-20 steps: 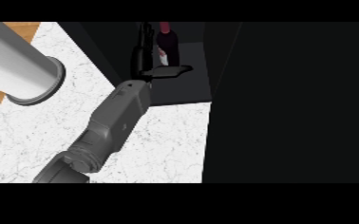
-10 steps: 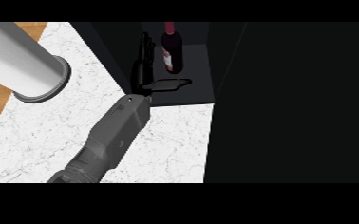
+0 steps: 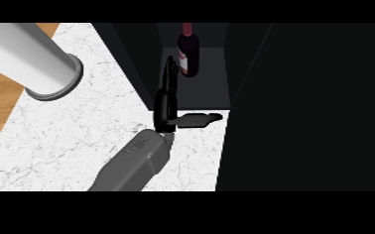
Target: Pick up the wine, place it into the cabinet and close the cabinet
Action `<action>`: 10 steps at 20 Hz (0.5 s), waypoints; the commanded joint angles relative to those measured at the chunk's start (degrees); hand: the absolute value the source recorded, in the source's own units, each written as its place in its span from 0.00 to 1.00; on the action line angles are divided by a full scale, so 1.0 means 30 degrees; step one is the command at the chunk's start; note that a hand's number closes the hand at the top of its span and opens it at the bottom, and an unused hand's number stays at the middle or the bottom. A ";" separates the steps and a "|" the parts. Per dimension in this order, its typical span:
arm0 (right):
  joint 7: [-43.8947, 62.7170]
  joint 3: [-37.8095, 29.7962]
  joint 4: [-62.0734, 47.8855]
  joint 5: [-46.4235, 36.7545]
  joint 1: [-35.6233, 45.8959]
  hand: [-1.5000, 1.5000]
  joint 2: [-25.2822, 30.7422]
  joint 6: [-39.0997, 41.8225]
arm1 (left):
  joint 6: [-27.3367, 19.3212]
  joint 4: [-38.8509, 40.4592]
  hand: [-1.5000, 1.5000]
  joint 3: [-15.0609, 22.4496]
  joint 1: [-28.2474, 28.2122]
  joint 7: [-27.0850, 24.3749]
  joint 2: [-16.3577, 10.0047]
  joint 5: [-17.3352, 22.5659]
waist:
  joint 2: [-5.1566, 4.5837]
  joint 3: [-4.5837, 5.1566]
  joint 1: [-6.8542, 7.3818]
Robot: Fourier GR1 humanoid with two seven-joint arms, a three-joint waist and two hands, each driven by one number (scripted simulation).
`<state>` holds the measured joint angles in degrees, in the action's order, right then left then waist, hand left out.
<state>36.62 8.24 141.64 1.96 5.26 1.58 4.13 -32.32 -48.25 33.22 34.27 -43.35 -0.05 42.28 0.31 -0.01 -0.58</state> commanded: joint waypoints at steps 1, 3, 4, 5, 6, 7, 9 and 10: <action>0.0689 -0.0018 0.1682 0.0106 -0.0484 0.00 -0.0002 -0.0269 | -0.1816 -0.4176 0.00 0.2172 -0.3211 0.0073 0.0016 -0.0751 | 0.0031 -0.0001 0.0290; -0.0639 -0.1627 -0.0467 0.1567 0.0335 0.00 0.0349 0.0375 | -0.2969 -0.5361 0.00 0.2607 -0.2395 0.1047 0.0009 -0.0677 | -0.0069 -0.0003 0.0176; 0.0142 -0.0984 0.0966 0.1511 -0.0608 0.00 0.0290 0.0345 | -0.2961 -0.7028 0.00 0.2532 -0.3958 0.1420 -0.0154 -0.1639 | 0.0001 -0.0007 0.0329; 0.0133 -0.0730 0.1329 0.1023 -0.0742 0.00 0.0242 0.0275 | -0.3045 -0.8621 0.00 0.3046 -0.4473 0.2106 -0.0697 -0.1649 | 0.0035 -0.0008 0.0375; 0.0499 -0.1339 0.1925 0.2099 -0.1144 0.00 0.0660 0.0703 | -0.3229 -0.8666 0.00 0.2950 -0.4664 0.2024 -0.0552 -0.1988 | -0.0008 -0.0007 0.0252; 0.1336 -0.0524 0.1521 0.0949 0.0136 0.00 0.0217 -0.0141 | -0.3967 -0.9921 0.00 0.3360 -0.5443 0.2161 -0.0802 -0.2348 | 0.0001 0.0003 0.0346; 0.1198 -0.0298 0.2159 0.0280 -0.0277 0.00 0.0146 -0.0273 | -0.3710 -1.1082 0.00 0.3229 -0.6664 0.2302 -0.1953 -0.2642 | -0.0014 0.0005 0.0295; 0.0513 -0.0698 0.1315 0.0979 -0.0595 0.00 0.0076 -0.0062 | -0.3460 -1.1044 0.00 0.2797 -0.6656 0.2570 -0.1757 -0.2958 | -0.0057 0.0001 0.0230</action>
<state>36.83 6.46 142.01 2.91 4.64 2.12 4.42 -41.43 -74.84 41.45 18.90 -37.35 -3.24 35.94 0.26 -0.02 0.20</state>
